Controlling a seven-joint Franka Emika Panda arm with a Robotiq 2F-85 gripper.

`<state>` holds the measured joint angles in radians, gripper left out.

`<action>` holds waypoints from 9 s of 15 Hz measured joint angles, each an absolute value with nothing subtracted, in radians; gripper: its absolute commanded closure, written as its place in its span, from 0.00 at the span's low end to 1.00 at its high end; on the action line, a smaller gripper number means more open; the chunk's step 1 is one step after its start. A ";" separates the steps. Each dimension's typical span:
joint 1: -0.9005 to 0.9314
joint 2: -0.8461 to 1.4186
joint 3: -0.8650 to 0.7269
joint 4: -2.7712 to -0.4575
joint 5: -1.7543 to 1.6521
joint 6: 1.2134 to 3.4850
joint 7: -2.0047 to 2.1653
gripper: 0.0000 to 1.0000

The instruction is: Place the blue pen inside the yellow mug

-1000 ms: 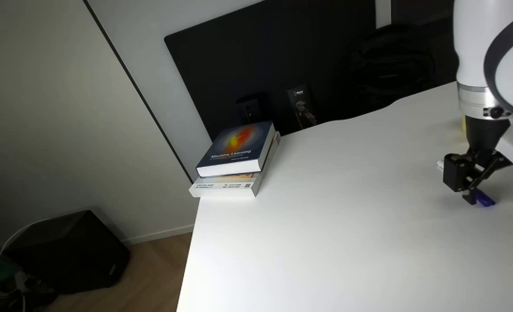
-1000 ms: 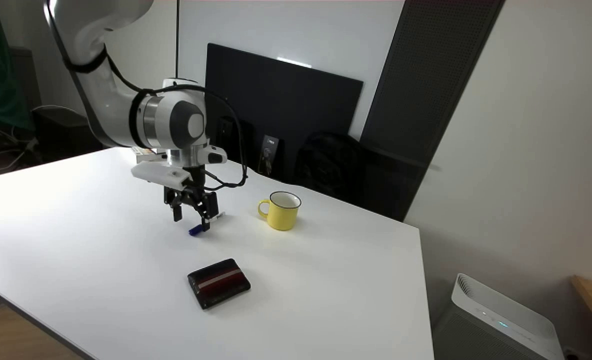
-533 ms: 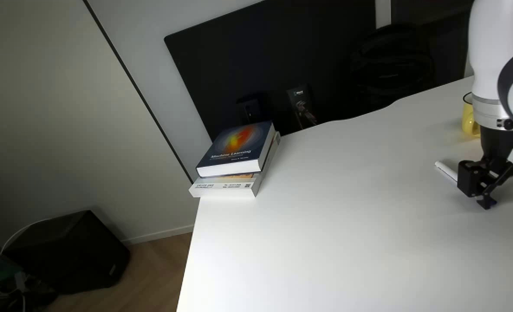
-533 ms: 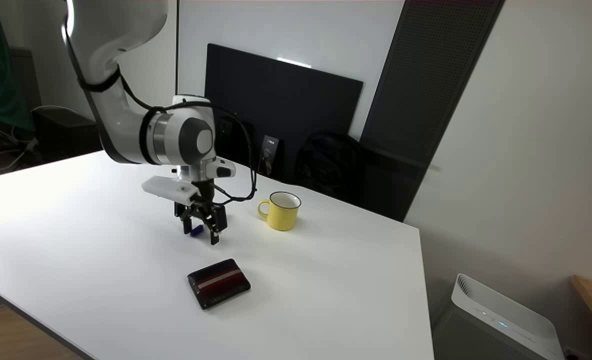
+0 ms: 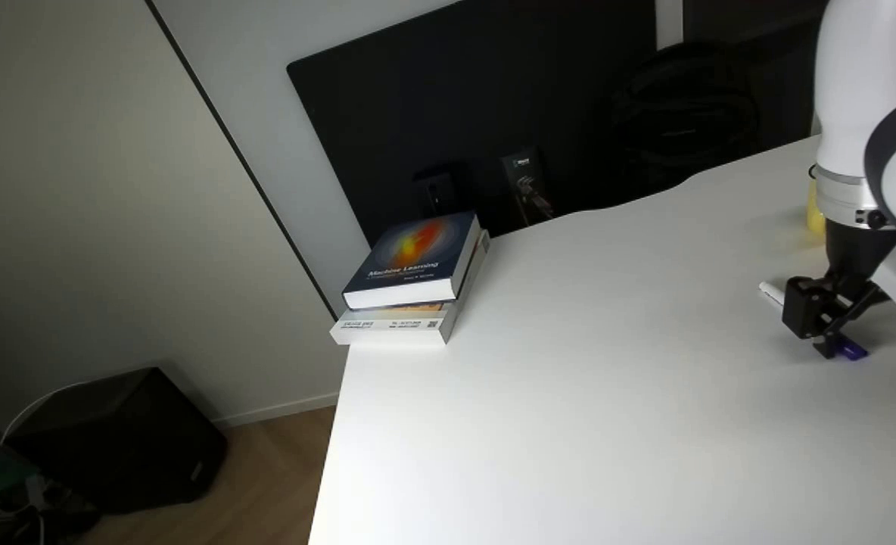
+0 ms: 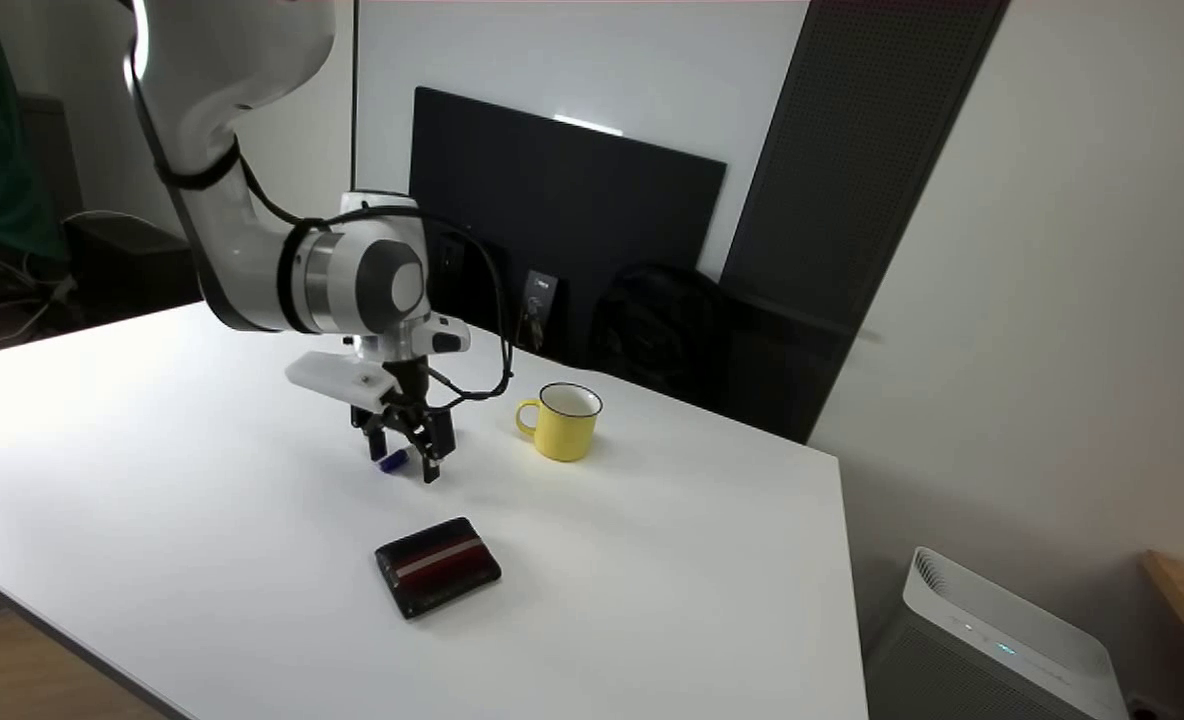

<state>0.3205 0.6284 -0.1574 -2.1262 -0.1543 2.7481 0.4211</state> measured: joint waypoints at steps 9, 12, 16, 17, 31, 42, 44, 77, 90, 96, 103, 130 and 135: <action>0.297 0.619 -0.096 -2.145 -0.037 2.880 0.395 0.00; 0.269 0.619 -0.074 -2.152 0.007 2.889 0.370 0.00; 0.244 0.621 -0.071 -2.157 0.022 2.889 0.348 0.00; 0.239 0.622 -0.071 -2.158 0.022 2.889 0.345 0.00; 0.230 0.622 -0.060 -2.166 0.026 2.883 0.323 0.78; 0.203 0.565 -0.058 -2.165 0.029 2.694 0.271 0.95; 0.189 0.530 -0.058 -2.168 0.024 2.637 0.250 0.95; -0.032 0.578 -0.038 -1.665 0.057 1.990 0.013 0.95; -0.066 0.693 -0.066 -1.510 0.056 1.980 0.017 0.79; -0.066 0.693 -0.066 -1.509 0.056 1.980 0.017 0.79; -0.066 0.693 -0.066 -1.509 0.056 1.980 0.018 0.79; -0.096 0.943 -0.029 -1.080 0.178 1.713 0.051 0.95; -0.116 1.064 -0.029 -0.881 0.200 1.585 0.134 0.95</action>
